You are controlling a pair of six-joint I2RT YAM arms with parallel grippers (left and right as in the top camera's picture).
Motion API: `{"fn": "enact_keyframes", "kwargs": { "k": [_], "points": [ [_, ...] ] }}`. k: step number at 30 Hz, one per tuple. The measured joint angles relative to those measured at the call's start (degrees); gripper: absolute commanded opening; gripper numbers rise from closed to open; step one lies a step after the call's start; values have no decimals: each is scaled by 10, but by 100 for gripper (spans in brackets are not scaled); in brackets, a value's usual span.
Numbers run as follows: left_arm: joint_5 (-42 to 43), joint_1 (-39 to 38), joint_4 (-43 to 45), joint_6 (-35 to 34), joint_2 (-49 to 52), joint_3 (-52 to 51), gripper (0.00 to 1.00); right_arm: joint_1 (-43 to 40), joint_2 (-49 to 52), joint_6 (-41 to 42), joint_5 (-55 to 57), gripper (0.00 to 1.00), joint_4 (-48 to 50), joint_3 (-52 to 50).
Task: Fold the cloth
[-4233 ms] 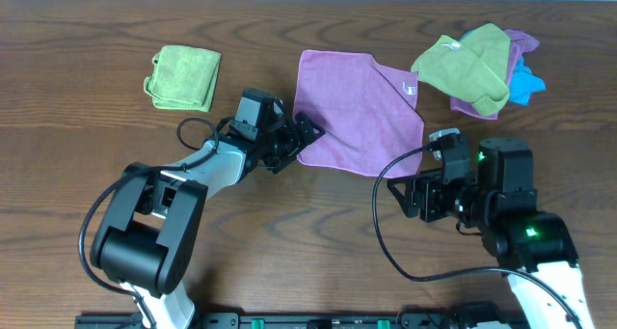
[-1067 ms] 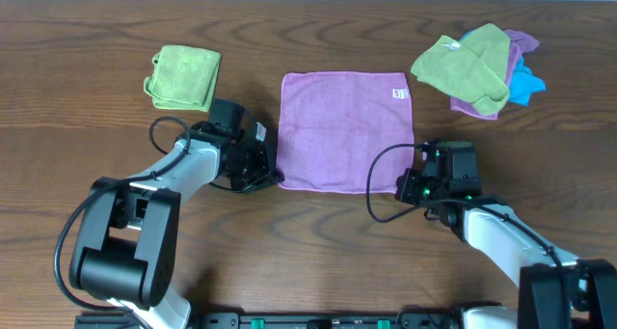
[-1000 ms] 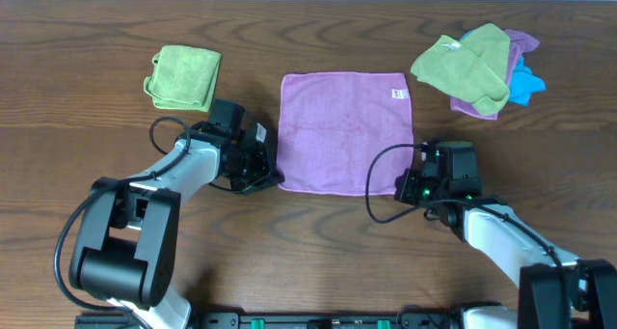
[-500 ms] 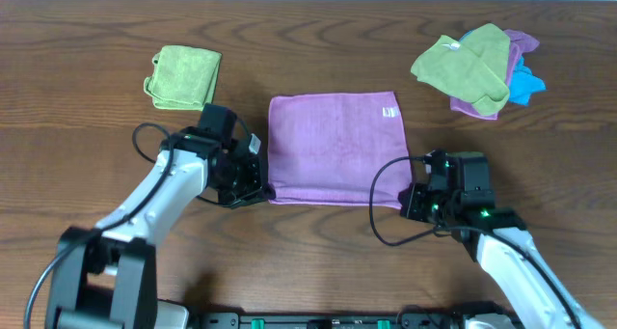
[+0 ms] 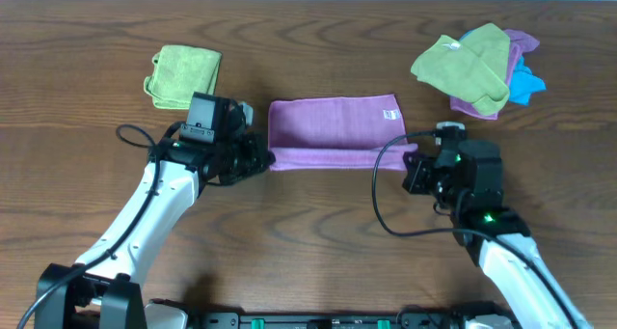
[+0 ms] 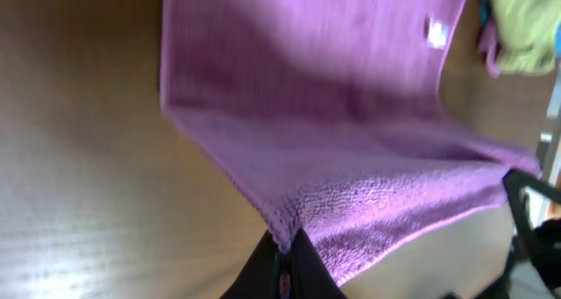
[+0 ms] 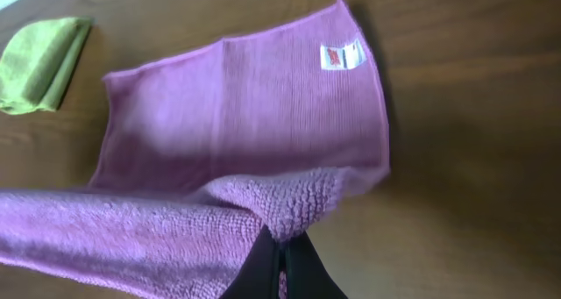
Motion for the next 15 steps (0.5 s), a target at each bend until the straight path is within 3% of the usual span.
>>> {"fn": "enact_keyframes", "kwargs": {
  "k": [8, 15],
  "points": [
    [-41, -1, 142, -48, 55, 0, 6, 0, 104, -1, 6, 1, 61, 29],
    [-65, 0, 255, -96, 122, 0, 6, 0, 205, -20, 17, 1, 68, 133]
  ]
}}
